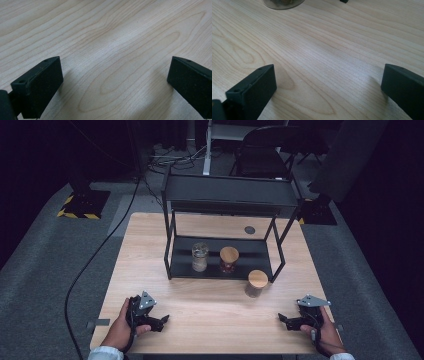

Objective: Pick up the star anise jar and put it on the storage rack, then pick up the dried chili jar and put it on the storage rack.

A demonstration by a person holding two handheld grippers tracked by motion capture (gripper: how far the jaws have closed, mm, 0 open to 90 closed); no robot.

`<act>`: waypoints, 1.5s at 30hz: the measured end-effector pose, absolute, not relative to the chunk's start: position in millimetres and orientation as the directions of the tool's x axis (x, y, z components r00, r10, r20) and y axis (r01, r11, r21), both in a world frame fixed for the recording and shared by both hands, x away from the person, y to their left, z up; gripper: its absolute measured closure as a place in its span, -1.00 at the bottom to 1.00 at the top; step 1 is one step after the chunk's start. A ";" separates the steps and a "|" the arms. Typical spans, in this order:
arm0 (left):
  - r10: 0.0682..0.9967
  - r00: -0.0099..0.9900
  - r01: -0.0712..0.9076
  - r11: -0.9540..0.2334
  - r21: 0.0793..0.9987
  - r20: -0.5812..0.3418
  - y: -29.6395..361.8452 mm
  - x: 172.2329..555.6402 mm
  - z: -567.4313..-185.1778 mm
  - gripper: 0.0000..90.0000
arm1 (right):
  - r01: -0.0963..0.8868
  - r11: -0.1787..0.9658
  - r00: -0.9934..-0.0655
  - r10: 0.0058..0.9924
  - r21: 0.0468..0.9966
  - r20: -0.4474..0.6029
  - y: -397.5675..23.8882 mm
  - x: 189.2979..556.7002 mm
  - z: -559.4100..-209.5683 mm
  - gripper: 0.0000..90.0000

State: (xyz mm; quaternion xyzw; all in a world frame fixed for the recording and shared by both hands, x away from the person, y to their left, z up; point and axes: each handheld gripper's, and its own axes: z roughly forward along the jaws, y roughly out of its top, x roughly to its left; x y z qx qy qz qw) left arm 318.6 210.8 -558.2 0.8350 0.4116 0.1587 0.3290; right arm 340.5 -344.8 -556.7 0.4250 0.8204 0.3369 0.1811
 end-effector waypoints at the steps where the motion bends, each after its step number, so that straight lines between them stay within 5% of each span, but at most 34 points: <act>1: 0.792 0.610 0.583 -0.444 0.680 -0.007 210.7 318.6 -558.2 -1.00 | 0.575 0.412 -0.573 0.819 0.707 -0.011 -344.8 340.5 -556.7 -1.00; 45: 0.792 0.610 0.583 -0.444 0.681 -0.007 210.7 318.6 -558.3 -1.00 | 0.576 0.454 -0.576 0.816 0.680 -0.057 -341.3 338.8 -544.7 -0.96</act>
